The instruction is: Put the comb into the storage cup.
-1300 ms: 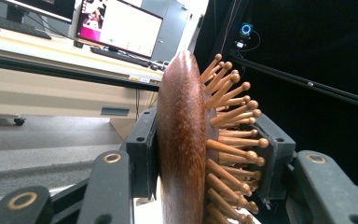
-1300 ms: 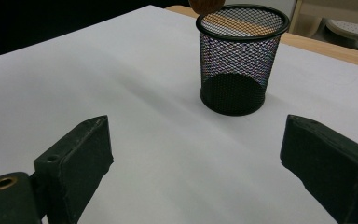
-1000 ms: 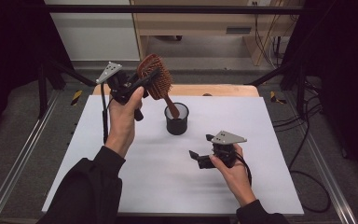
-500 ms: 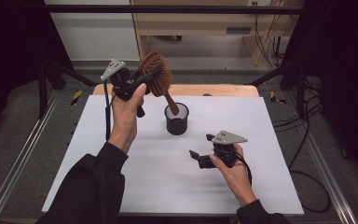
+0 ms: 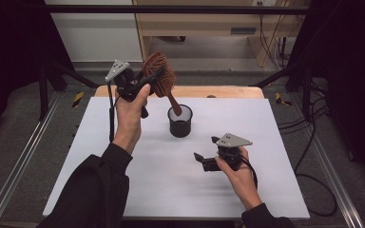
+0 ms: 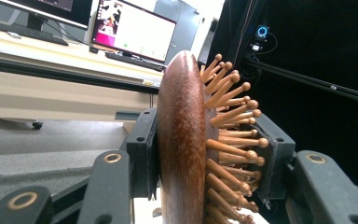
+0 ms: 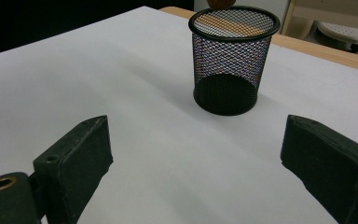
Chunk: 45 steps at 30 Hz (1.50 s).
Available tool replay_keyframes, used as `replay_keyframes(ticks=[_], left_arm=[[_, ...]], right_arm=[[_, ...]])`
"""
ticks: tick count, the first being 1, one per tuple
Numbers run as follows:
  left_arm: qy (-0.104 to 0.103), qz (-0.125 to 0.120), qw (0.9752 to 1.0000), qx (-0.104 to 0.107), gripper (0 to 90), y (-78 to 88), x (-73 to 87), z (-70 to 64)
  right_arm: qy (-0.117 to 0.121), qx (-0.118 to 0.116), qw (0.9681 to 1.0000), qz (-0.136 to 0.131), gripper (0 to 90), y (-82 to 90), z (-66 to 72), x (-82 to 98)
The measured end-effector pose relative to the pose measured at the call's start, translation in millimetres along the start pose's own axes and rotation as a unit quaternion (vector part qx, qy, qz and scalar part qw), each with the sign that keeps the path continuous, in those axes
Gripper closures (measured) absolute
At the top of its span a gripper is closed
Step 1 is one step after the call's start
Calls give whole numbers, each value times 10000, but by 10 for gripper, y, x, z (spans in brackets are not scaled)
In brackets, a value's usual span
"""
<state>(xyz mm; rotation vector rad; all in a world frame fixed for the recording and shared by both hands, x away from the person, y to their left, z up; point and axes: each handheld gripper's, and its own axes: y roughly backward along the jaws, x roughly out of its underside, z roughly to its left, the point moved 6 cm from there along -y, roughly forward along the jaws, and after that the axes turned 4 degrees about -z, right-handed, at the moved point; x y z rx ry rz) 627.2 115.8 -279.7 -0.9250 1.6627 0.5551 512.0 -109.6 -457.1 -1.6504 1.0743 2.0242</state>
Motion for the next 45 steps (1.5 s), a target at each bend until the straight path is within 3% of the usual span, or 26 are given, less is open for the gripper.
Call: replay_keyframes(ticks=[11,22,28,38,45], left_arm=[[-51,17,10000,-21,511,-78,28,-2],[-142,48,9999,-28,511,-154,54,-20],[-175,57,9998,-27,511,-182,73,-23],[-211,81,9997,-87,511,-204,108,14],[-220,99,9997,-89,511,-225,134,14]], right_arm=[[194,321,9984,-414,99,33,-70,17],[-69,415,9973,-602,91,187,-138,-35],[-89,427,9969,-654,69,336,-202,3],[153,728,9934,-876,46,562,-298,120],[320,840,9918,-910,39,543,-308,141]])
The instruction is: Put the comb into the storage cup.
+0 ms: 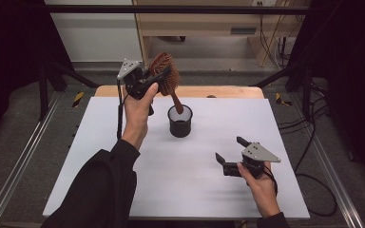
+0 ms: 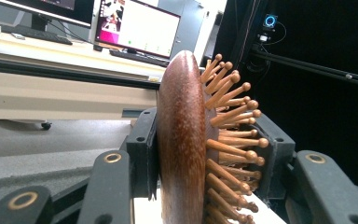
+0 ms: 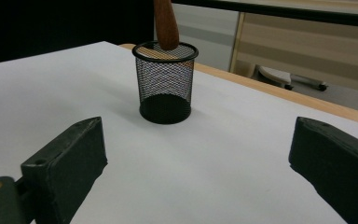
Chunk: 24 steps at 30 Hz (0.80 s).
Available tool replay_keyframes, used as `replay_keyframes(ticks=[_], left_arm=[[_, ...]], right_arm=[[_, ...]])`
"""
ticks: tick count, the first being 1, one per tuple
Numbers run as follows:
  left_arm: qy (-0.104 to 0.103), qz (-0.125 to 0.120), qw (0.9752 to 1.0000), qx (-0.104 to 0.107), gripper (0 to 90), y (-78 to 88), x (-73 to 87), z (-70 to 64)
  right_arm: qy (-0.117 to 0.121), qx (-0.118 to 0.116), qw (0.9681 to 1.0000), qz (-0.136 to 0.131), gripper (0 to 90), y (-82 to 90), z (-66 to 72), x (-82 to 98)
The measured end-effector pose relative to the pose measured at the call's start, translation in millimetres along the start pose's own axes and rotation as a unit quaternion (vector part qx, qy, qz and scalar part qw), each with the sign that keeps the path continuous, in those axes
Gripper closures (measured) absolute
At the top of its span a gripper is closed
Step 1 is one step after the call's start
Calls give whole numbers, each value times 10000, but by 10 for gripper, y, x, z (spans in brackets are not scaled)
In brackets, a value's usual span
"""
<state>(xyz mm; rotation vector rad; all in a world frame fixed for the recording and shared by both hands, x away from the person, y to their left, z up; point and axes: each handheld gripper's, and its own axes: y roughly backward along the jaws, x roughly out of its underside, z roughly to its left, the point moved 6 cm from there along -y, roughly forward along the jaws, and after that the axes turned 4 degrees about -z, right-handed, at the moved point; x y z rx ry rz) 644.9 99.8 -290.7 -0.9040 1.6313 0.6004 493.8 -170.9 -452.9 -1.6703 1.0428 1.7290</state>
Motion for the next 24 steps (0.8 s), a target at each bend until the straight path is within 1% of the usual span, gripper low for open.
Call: replay_keyframes(ticks=[8,12,14,17,24], left_arm=[[-24,55,10000,-29,511,-10,40,33],[-37,89,10000,-24,511,-23,57,54],[-77,104,9999,-12,512,-33,69,59],[-29,99,9999,-25,511,-46,88,70],[-42,152,9999,-42,511,-73,134,54]], right_arm=[[84,-17,9999,58,40,-31,18,21],[79,-11,10000,52,41,-36,19,22],[77,-8,10000,53,41,-38,18,22],[59,6,10000,57,42,-41,16,23],[36,17,10000,47,42,-39,15,20]])
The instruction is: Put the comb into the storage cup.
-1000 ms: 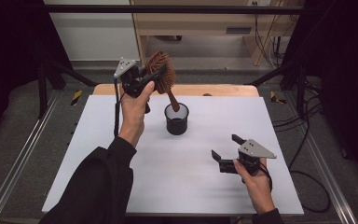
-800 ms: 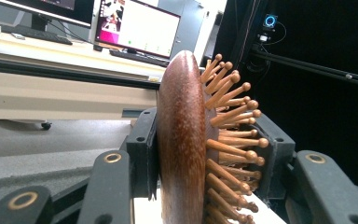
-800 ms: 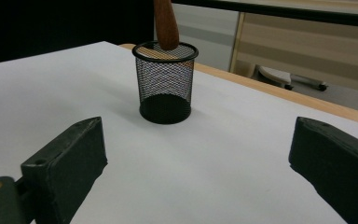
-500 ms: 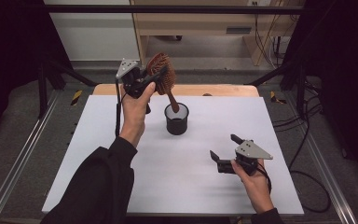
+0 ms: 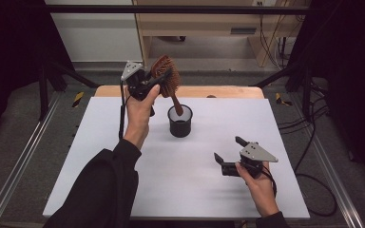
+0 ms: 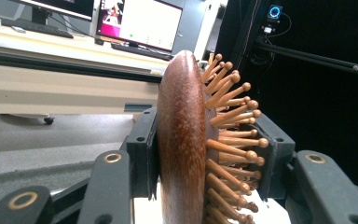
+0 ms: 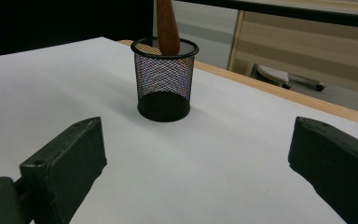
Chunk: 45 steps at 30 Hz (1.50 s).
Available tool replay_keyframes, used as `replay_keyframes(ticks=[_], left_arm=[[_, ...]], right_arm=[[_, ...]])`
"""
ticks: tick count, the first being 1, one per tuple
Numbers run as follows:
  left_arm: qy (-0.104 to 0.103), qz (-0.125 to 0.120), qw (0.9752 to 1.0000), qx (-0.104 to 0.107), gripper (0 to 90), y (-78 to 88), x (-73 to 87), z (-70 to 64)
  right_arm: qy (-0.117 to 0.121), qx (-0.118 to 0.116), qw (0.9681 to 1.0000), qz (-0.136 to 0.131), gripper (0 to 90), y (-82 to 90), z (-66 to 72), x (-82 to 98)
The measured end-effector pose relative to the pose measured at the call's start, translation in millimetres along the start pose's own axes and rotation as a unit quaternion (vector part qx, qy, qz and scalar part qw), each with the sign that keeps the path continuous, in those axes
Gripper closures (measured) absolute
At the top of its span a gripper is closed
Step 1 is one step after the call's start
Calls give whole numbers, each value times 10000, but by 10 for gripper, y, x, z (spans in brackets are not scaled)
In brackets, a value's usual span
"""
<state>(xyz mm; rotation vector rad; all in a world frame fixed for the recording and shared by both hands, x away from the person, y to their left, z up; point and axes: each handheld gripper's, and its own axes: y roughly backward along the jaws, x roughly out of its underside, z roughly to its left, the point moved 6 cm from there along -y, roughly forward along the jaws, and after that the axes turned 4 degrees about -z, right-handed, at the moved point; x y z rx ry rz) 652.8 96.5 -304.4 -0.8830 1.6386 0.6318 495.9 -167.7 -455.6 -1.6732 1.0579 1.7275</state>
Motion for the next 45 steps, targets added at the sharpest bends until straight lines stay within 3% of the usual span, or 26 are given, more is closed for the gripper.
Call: replay_keyframes(ticks=[22,45], left_arm=[[-44,172,9998,-29,512,-66,179,2],[-73,235,9997,-2,511,-84,231,-17]], right_arm=[[-19,-5,10000,-11,42,0,-4,-2],[-38,-2,10000,6,41,-4,-4,1]])
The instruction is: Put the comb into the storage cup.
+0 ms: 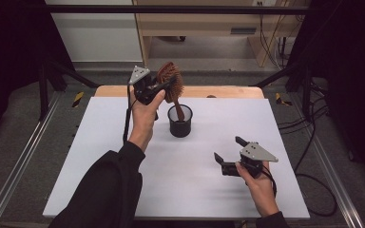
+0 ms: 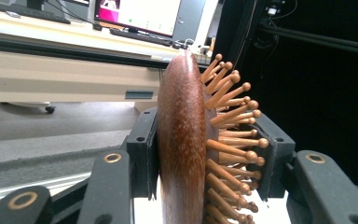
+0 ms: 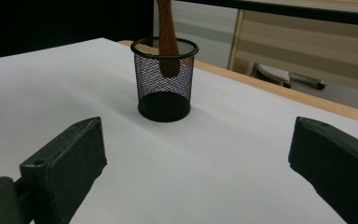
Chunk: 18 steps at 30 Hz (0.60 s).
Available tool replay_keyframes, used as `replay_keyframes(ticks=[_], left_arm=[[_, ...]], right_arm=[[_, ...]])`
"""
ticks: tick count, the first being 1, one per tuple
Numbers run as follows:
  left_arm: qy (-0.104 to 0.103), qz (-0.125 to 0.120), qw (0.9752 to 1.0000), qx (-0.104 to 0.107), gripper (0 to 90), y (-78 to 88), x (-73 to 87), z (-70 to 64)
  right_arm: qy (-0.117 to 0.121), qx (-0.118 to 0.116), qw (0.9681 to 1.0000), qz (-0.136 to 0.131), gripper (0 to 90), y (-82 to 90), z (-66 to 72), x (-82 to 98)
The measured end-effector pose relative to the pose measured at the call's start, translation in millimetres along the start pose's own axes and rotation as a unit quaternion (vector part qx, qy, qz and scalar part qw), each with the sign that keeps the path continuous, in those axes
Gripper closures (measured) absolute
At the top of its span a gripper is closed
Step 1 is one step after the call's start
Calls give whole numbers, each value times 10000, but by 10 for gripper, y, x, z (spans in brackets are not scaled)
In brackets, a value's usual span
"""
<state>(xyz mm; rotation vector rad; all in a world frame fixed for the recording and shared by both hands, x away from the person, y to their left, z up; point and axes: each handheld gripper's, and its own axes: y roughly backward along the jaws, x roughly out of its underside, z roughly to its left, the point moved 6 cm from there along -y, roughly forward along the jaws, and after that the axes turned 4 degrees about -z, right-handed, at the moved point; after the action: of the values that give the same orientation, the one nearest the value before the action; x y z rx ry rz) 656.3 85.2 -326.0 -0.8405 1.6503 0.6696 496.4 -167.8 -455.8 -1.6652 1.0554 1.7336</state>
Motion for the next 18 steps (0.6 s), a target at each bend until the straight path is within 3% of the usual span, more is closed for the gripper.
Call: replay_keyframes(ticks=[18], left_arm=[[-30,58,10000,-27,511,-6,70,4]], right_arm=[[-4,-9,10000,14,41,-3,4,3]])
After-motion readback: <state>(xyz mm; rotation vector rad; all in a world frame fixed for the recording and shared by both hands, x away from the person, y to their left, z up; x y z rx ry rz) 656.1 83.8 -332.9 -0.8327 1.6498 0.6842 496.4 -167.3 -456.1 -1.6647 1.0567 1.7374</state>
